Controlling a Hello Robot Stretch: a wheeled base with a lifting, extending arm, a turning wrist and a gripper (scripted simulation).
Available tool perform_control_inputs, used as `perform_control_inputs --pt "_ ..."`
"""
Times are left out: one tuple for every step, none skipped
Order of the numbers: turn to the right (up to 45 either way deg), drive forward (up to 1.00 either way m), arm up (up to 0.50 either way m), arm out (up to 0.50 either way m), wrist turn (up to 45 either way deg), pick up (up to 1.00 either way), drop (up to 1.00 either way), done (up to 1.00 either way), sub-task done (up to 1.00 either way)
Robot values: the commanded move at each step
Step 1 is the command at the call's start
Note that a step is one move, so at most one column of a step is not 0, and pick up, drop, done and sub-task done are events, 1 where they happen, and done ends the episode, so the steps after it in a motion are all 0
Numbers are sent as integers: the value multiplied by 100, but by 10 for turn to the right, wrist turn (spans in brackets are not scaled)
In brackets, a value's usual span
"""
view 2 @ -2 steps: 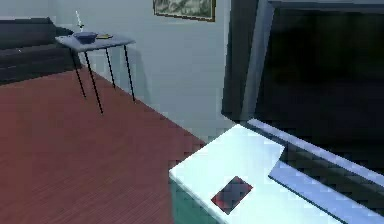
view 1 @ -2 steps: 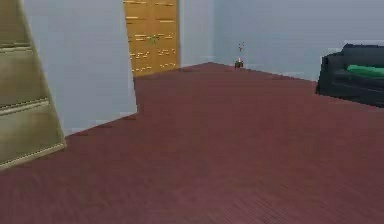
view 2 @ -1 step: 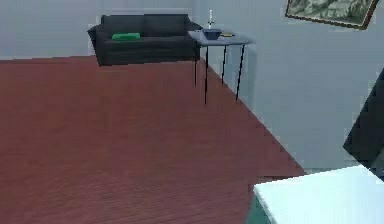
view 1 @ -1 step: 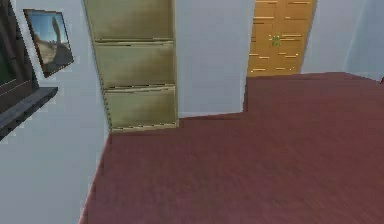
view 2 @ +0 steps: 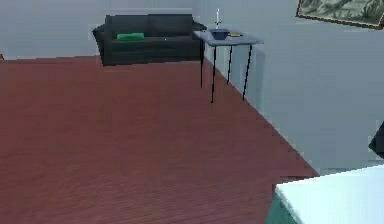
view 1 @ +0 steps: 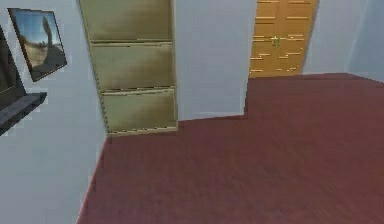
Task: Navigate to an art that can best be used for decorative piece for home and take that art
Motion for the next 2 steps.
perform_control_inputs --pt "450 0 0 0 0 0 0 0 0" --pt "390 0 0 0 0 0 0 0 0"
